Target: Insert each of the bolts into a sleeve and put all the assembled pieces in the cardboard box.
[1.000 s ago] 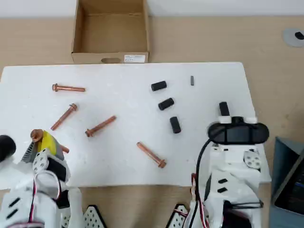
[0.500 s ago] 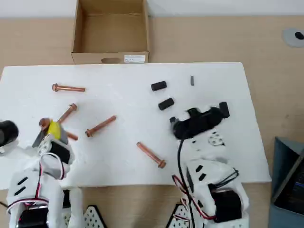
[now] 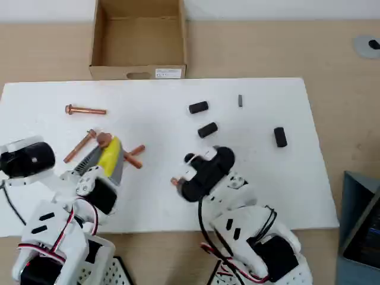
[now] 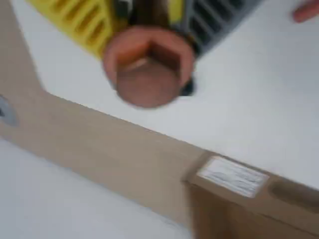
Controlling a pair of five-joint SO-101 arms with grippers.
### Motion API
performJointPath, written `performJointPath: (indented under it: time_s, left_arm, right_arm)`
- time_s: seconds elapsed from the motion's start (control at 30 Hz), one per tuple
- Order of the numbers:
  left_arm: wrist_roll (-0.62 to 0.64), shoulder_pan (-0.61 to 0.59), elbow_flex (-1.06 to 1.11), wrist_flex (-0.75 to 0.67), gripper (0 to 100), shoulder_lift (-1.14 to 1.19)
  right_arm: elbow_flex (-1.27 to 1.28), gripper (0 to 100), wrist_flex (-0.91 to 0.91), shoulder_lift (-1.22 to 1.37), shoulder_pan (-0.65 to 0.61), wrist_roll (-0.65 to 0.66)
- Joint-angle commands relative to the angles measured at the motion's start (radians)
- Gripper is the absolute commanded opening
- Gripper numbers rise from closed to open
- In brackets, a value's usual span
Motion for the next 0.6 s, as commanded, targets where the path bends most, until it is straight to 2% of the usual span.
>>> performJointPath:
  time_s: [0.0, 0.23, 0.57]
  left_arm:
    - [0.008, 0.060, 0.002, -0.040, 0, -0.005]
    - [0.008, 0.126, 0.002, -0.094, 0, -0.005]
    - [0.049, 0.153, 0.003, -0.135, 0, -0.004]
  right_arm:
    - [-0.010, 1.0, -0.055, -0.041, -0.073, -0.009]
    - [-0.008, 0.9, -0.107, -0.041, -0.168, -0.009]
    - [-0.002, 0.9, -0.107, -0.041, -0.173, -0.005]
